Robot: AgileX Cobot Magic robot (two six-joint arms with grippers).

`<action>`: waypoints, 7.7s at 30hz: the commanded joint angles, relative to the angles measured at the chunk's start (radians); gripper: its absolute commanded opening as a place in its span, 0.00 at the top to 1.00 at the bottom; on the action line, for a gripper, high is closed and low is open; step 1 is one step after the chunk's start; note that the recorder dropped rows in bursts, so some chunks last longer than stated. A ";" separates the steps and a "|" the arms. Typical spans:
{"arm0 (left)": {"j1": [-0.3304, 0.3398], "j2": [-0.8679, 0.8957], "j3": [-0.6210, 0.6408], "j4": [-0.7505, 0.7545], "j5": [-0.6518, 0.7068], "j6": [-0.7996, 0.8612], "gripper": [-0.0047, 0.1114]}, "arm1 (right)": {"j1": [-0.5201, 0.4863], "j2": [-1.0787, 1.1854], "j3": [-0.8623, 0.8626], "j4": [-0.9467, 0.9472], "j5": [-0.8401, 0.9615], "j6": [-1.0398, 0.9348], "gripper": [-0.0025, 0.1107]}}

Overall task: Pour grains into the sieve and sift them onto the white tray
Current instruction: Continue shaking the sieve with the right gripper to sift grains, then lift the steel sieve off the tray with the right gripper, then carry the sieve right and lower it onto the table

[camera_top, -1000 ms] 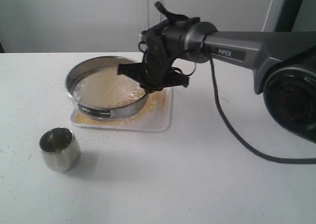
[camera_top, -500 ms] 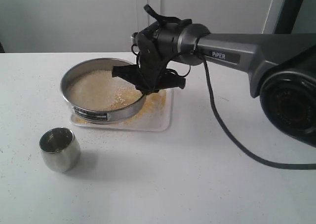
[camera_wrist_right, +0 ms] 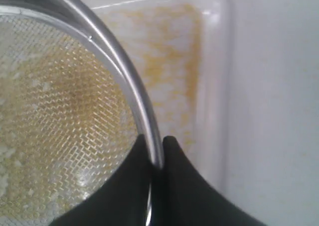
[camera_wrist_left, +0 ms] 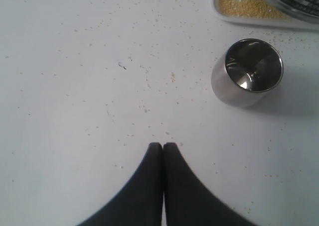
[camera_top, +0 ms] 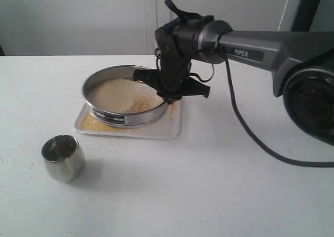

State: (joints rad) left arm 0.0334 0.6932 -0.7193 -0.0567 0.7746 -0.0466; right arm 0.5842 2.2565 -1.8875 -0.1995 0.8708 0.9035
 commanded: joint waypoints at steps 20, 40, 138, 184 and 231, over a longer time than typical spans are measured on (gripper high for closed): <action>0.003 -0.005 -0.002 -0.009 0.003 0.000 0.96 | 0.017 -0.034 -0.007 -0.054 -0.166 -0.122 0.98; 0.003 -0.005 -0.002 -0.009 0.003 0.000 0.96 | 0.002 -0.027 0.099 0.217 -0.373 -0.185 0.98; 0.001 -0.005 -0.002 -0.006 0.003 0.000 0.96 | 0.023 -0.041 0.098 -0.199 -0.209 0.241 0.98; 0.001 -0.005 -0.002 -0.006 0.003 0.000 0.96 | -0.083 -0.205 0.098 -0.008 0.107 -0.126 0.98; 0.001 -0.005 -0.002 -0.006 0.003 0.000 0.96 | -0.575 -0.480 0.735 0.133 -0.432 -0.462 0.98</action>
State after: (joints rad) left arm 0.0334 0.6932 -0.7193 -0.0567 0.7746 -0.0466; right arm 0.0193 1.7973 -1.1691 -0.0832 0.5245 0.4699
